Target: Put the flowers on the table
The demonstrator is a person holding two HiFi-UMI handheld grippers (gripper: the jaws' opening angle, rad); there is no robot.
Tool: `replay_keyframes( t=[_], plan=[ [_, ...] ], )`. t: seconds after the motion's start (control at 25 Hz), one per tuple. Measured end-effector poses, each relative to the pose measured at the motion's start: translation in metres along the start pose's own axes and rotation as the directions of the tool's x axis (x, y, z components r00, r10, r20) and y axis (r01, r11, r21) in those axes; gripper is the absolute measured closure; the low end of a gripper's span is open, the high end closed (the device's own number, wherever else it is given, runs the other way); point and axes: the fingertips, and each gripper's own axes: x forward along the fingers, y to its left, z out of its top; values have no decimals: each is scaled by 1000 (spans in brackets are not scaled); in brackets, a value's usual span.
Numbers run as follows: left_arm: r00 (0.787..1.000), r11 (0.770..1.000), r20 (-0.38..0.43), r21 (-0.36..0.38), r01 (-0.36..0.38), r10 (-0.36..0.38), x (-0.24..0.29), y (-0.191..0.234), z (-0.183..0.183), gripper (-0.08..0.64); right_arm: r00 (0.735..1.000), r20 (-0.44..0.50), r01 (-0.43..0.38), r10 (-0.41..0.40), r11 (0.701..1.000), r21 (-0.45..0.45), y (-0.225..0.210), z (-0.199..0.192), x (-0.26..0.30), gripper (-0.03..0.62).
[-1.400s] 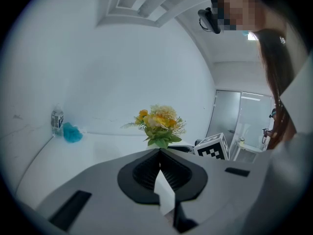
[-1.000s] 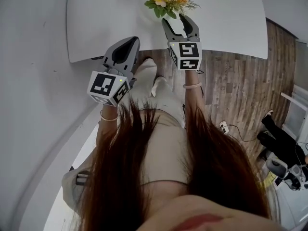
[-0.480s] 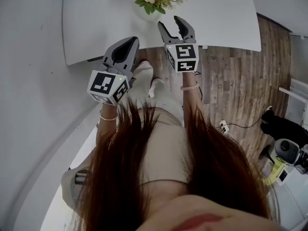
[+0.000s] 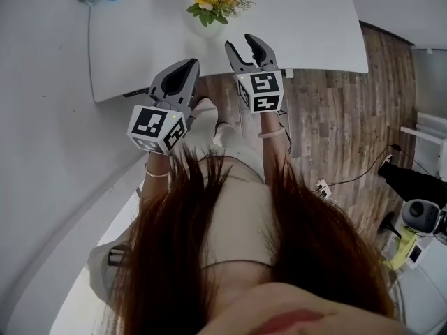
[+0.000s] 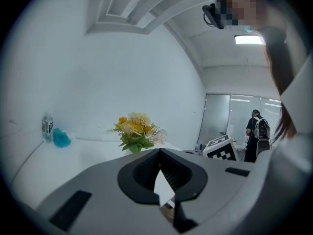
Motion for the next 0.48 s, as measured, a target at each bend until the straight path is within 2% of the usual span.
replay_keyframes(
  t=[0.48],
  plan=[
    [1000, 1000, 24, 5, 3, -3, -3, -23, 2, 557, 1000, 10, 17, -17, 1000, -13, -8, 2, -34, 429]
  ],
)
